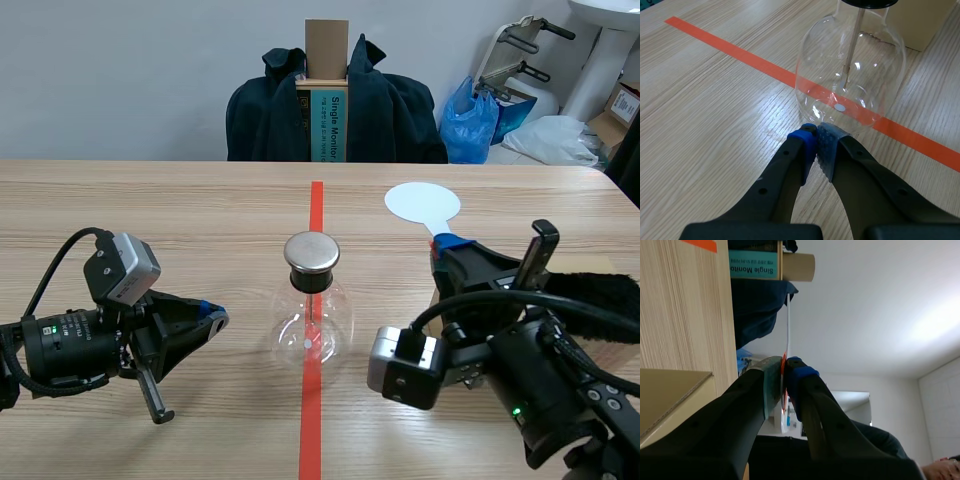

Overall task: Do the electroscope experiment.
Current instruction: 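Move the plate toward and away from the electroscope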

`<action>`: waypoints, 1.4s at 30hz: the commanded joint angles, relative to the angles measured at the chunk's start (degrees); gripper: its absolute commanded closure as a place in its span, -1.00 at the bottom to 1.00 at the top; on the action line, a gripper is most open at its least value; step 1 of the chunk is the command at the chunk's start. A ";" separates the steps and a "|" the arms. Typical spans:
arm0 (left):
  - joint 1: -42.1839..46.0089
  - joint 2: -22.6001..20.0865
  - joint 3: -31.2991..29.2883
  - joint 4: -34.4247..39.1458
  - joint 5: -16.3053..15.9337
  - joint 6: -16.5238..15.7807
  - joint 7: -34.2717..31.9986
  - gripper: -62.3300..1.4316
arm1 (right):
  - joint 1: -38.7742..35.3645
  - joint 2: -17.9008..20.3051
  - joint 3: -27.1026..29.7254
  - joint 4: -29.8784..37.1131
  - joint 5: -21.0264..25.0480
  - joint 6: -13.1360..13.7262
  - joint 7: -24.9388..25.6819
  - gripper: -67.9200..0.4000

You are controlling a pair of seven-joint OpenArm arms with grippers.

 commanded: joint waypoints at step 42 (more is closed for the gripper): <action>-0.02 -0.17 -0.57 1.20 -0.59 -0.11 -0.98 0.86 | 0.37 0.39 0.44 0.66 0.13 -0.61 26.97 0.96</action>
